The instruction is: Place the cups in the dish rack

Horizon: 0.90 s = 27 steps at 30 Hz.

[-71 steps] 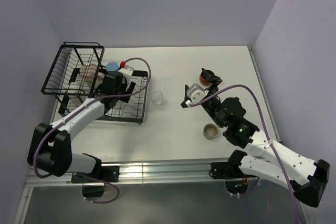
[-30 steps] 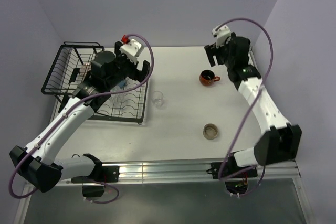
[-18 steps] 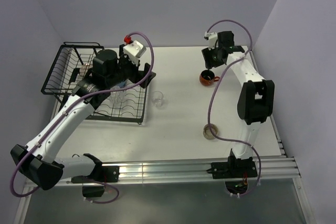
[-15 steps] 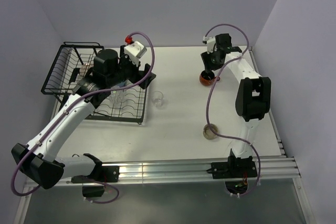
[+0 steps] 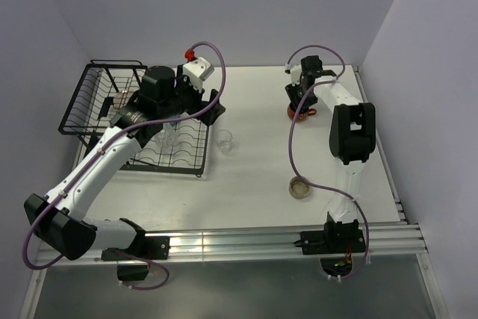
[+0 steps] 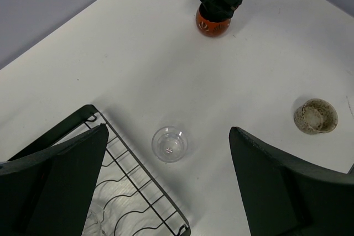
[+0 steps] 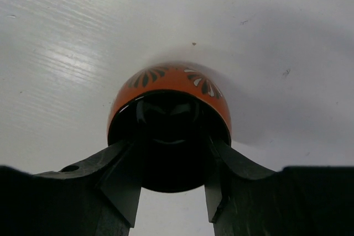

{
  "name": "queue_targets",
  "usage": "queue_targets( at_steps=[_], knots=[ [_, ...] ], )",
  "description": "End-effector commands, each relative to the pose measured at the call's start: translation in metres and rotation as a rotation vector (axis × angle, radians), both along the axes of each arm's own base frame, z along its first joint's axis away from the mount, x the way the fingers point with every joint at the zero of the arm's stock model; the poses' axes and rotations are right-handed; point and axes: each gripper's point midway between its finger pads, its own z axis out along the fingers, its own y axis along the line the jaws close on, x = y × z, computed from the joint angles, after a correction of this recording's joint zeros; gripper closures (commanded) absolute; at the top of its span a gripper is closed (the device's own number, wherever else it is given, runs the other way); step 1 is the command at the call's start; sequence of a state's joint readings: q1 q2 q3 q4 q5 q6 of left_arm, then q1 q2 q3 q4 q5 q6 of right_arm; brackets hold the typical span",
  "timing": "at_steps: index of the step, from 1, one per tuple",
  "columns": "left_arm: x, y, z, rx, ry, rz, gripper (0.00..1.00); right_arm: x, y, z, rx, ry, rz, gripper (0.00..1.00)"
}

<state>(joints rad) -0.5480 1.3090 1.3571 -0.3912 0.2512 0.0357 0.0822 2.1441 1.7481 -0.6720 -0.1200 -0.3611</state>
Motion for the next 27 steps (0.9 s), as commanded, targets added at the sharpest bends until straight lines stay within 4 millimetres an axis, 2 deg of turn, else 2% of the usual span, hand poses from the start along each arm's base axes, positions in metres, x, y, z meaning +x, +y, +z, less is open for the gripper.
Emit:
queue_targets(
  at_steps=[1,5,8,14,17,20,24,27],
  knots=[
    [-0.003,-0.004,0.02,-0.043,-0.016,-0.021,0.01,0.02,-0.01,0.009,-0.032,-0.065,-0.021,0.51],
    [-0.004,-0.002,0.016,-0.038,-0.006,-0.02,0.01,0.023,-0.009,0.01,-0.023,-0.083,-0.015,0.51],
    [-0.004,-0.001,0.013,-0.035,-0.004,-0.014,0.01,0.023,-0.006,0.017,-0.012,-0.098,-0.005,0.51],
    [-0.005,-0.002,0.009,-0.032,0.011,-0.023,0.01,0.022,0.003,0.048,0.04,-0.146,0.018,0.5],
    [-0.005,-0.003,0.009,-0.034,0.014,-0.028,0.01,0.025,0.002,0.074,0.036,-0.202,0.023,0.5],
    [-0.004,-0.004,0.007,-0.03,0.02,-0.029,0.01,0.027,-0.002,0.086,0.003,-0.228,0.042,0.5],
    [-0.003,-0.005,0.001,-0.026,0.037,-0.03,0.01,0.027,-0.008,0.09,-0.034,-0.236,0.062,0.49],
    [-0.002,-0.005,0.0,-0.027,0.045,-0.036,0.01,0.028,-0.011,0.081,-0.046,-0.214,0.063,0.48]
  ],
)
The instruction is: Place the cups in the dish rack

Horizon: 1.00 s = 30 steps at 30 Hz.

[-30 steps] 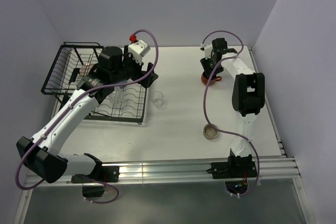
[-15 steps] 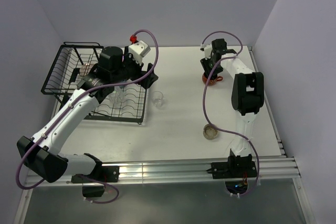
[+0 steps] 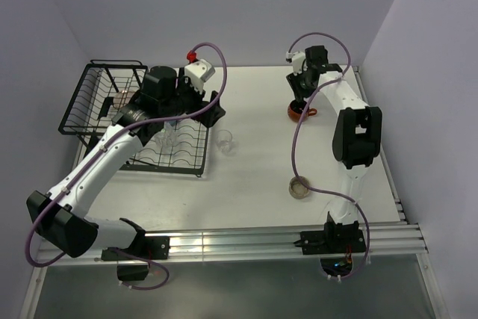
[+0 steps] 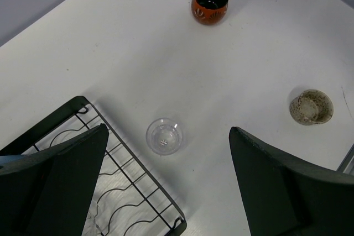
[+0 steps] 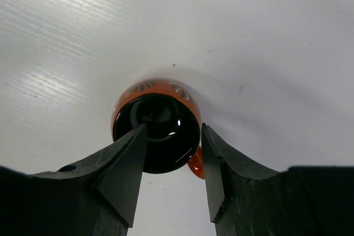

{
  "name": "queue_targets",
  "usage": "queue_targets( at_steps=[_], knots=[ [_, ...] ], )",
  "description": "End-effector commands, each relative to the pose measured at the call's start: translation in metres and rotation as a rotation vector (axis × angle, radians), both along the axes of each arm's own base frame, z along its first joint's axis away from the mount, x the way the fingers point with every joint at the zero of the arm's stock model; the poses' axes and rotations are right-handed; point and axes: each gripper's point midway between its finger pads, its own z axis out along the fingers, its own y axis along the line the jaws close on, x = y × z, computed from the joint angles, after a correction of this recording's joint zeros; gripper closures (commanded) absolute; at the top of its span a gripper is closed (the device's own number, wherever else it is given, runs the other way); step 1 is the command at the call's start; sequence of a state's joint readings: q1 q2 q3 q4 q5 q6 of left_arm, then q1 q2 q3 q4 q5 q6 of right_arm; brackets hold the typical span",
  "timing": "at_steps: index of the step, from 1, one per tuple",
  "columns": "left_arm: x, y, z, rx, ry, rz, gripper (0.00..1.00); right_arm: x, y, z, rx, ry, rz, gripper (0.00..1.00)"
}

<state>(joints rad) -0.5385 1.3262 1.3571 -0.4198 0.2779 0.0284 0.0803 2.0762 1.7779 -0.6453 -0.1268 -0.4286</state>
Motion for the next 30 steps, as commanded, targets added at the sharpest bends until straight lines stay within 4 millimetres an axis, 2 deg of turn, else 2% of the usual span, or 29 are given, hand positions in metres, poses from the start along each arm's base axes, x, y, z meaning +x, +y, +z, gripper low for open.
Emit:
queue_targets(
  at_steps=[1,9,20,23,26,27,29,30],
  knots=[
    [-0.001,-0.004,0.012,-0.038,-0.004,-0.021,0.01,0.012,-0.011,0.034,-0.032,-0.081,0.003,0.48],
    [0.002,-0.001,0.009,-0.03,0.01,-0.013,0.01,0.014,-0.023,0.0,-0.096,0.006,0.008,0.48],
    [0.006,0.001,0.002,-0.059,0.064,0.004,0.01,0.012,-0.029,-0.034,-0.131,0.08,0.024,0.49],
    [0.008,0.004,0.0,-0.069,0.076,0.014,0.01,0.013,-0.028,-0.041,-0.125,0.089,0.019,0.52],
    [0.01,0.007,-0.003,-0.078,0.086,0.027,0.01,0.014,-0.024,-0.044,-0.101,0.088,0.016,0.67],
    [0.011,0.011,-0.002,-0.081,0.087,0.039,0.02,0.014,-0.023,-0.043,-0.092,0.085,0.012,0.79],
    [0.012,0.014,-0.001,-0.096,0.093,0.046,0.02,0.014,-0.02,-0.039,-0.07,0.076,-0.009,0.89],
    [0.013,0.018,0.002,-0.105,0.089,0.055,0.03,0.013,-0.018,-0.036,-0.047,0.075,-0.027,0.99]
  ],
)
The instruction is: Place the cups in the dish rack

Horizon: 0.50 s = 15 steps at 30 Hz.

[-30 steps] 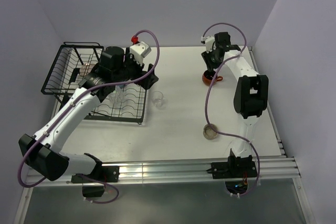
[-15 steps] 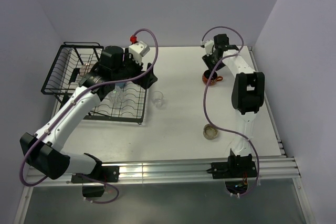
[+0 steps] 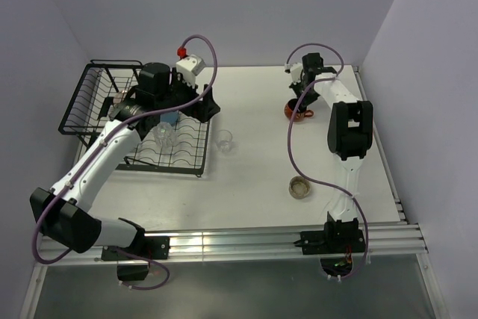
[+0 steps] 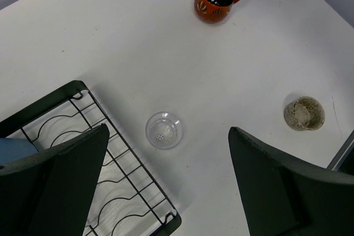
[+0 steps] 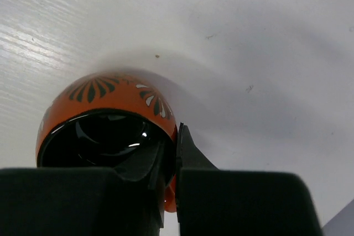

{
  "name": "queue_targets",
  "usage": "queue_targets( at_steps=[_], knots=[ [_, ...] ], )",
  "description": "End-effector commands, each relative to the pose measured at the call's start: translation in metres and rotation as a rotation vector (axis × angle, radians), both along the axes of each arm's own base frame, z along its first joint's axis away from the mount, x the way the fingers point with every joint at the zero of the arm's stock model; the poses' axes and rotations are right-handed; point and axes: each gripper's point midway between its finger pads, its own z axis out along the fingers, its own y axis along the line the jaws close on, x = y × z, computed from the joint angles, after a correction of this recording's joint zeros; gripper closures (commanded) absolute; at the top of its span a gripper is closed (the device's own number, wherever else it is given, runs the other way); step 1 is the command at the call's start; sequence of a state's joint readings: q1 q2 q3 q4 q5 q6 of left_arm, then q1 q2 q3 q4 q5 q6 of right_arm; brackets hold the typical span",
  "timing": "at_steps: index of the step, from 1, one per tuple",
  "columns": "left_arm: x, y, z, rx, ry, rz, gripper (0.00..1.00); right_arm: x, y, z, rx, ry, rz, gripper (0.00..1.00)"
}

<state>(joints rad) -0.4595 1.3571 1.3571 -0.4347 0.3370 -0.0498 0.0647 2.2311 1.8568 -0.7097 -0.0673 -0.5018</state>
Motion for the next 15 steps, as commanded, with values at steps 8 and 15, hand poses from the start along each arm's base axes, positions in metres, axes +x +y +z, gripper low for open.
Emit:
queue_targets(
  at_steps=[8,15],
  knots=[
    [-0.003,0.028,0.05,-0.185,-0.033,0.022,0.04,0.014,0.044,0.151,0.339,-0.262,-0.085,1.0],
    [-0.048,0.037,0.111,-0.367,-0.149,-0.153,0.13,-0.039,0.124,0.3,0.914,-0.363,-0.017,1.0]
  ],
)
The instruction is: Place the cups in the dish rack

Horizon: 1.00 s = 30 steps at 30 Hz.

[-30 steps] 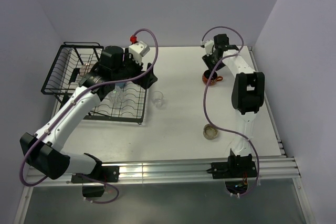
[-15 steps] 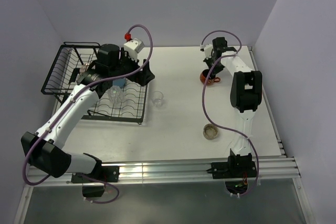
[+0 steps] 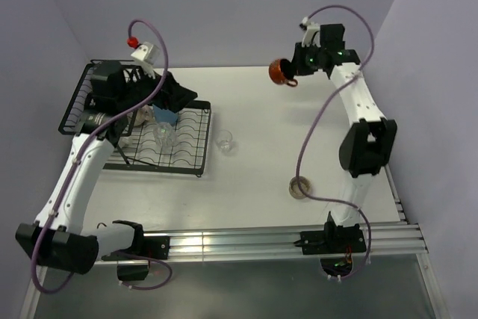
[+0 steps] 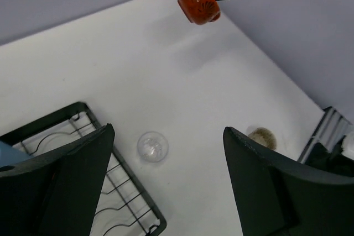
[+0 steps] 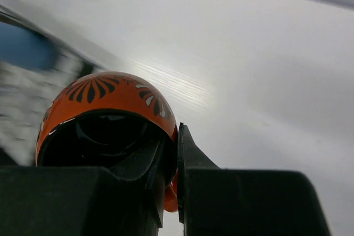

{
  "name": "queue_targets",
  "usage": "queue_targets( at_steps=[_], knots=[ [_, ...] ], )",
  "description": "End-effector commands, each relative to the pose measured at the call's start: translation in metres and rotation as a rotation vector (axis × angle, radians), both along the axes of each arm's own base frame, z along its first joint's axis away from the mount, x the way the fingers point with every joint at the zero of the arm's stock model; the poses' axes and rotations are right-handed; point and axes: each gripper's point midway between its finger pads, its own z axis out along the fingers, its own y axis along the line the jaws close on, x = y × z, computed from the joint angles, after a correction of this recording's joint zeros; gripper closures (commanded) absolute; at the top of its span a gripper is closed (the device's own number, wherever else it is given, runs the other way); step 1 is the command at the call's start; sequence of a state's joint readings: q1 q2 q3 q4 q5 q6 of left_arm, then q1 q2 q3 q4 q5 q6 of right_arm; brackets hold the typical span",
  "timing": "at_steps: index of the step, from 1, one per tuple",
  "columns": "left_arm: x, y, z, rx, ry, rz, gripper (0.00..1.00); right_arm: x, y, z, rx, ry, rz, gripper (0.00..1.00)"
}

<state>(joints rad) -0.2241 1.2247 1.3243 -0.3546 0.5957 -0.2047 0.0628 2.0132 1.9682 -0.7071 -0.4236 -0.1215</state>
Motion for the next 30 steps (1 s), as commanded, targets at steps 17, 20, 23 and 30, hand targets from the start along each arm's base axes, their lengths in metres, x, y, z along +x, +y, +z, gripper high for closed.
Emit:
queue_targets(
  at_steps=[17,20,23,30],
  knots=[
    [-0.142,-0.021,0.12,-0.338,-0.315,-0.413,0.15,-0.216,0.17,0.332,1.161,-0.202,0.449,1.0],
    [-0.145,-0.024,0.123,-0.388,-0.291,-0.441,0.15,-0.235,0.189,0.334,1.198,-0.163,0.498,1.0],
    [-0.136,-0.022,0.126,-0.404,-0.32,-0.391,0.15,-0.247,0.202,0.332,1.216,-0.116,0.515,1.0],
    [-0.114,-0.031,0.128,-0.38,-0.285,-0.295,0.17,-0.258,0.225,0.317,1.216,-0.046,0.516,1.0]
  ],
)
